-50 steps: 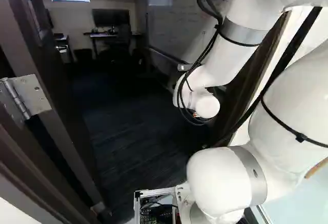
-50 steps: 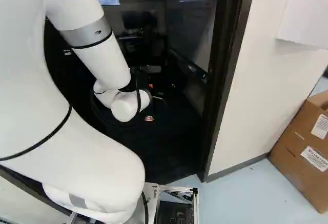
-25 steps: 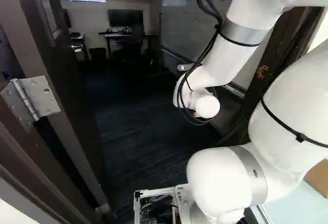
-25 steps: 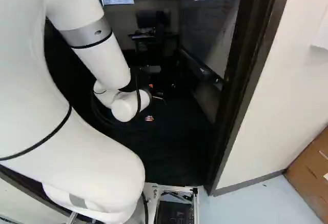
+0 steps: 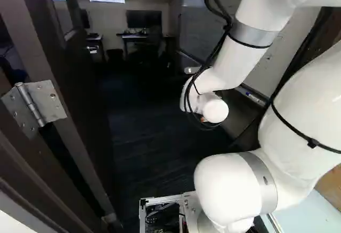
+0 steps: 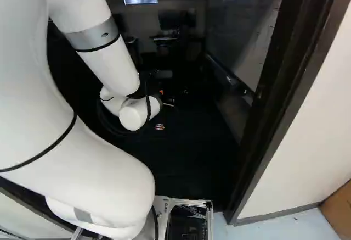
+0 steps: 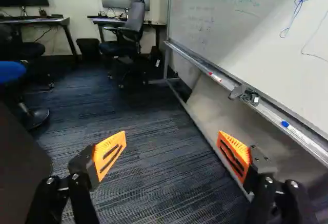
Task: Open the door and move inside
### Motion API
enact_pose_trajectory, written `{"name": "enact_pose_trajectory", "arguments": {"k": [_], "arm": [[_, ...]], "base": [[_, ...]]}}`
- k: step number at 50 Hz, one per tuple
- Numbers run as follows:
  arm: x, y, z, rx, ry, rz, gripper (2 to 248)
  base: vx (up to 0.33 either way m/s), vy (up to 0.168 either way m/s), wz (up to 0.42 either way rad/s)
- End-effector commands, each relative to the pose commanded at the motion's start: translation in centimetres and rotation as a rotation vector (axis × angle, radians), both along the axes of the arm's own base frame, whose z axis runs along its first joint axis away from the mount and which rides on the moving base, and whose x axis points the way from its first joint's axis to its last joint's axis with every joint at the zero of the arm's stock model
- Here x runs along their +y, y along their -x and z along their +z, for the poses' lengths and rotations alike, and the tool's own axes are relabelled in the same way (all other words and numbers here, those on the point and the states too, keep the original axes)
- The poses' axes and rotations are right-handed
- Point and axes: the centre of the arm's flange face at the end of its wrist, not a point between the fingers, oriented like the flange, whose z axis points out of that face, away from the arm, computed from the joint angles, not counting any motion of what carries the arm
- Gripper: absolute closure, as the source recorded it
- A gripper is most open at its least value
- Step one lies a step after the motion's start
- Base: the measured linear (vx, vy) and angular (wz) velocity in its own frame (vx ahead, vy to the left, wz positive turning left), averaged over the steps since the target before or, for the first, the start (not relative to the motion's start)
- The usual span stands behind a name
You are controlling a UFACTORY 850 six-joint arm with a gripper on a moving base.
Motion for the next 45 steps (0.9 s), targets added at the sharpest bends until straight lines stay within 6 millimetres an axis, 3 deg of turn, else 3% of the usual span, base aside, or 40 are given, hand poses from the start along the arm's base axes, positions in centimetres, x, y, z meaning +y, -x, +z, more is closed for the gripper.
{"name": "enact_pose_trajectory", "arguments": {"k": [45], "arm": [[0.0, 0.0, 0.0, 0.0, 0.0, 0.0, 3]], "base": [[0.098, 0.007, 0.181]]}}
